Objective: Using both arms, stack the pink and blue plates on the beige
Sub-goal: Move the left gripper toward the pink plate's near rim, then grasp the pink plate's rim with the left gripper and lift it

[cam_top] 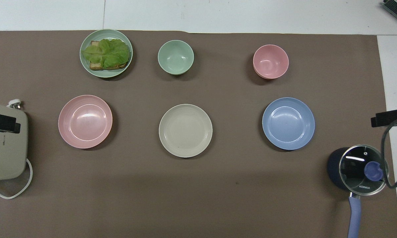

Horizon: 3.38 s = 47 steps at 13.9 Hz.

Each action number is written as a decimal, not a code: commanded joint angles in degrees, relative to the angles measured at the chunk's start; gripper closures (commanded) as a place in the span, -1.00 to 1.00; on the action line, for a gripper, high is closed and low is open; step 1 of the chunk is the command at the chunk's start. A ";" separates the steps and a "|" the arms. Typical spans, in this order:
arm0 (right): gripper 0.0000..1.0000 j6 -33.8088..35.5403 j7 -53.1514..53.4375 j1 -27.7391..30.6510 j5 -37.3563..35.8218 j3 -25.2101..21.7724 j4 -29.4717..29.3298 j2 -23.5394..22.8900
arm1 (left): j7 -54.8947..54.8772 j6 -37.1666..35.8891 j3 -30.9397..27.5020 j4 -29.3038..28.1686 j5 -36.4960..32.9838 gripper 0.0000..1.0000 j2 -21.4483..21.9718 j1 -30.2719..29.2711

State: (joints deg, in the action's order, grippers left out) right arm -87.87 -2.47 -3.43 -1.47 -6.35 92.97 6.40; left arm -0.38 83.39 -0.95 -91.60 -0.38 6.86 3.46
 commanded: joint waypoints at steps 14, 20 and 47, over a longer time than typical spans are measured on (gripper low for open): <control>-1.00 -0.02 0.63 0.27 0.32 0.10 1.60 1.25 | 0.47 25.39 -0.81 -25.01 0.47 -1.00 -1.31 -2.49; -1.00 0.77 0.28 0.53 0.32 0.02 1.60 1.25 | -0.41 36.74 -0.72 -27.05 0.47 -1.00 -12.82 -4.25; -1.00 0.60 0.54 0.53 0.32 0.02 1.60 1.25 | 1.26 26.07 -0.55 -22.50 7.30 1.00 -16.88 -6.36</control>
State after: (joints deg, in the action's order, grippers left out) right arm -87.40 -2.34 -3.32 -1.46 -6.53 93.30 6.42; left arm 0.99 115.79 -1.75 -117.80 4.56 -10.68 -2.68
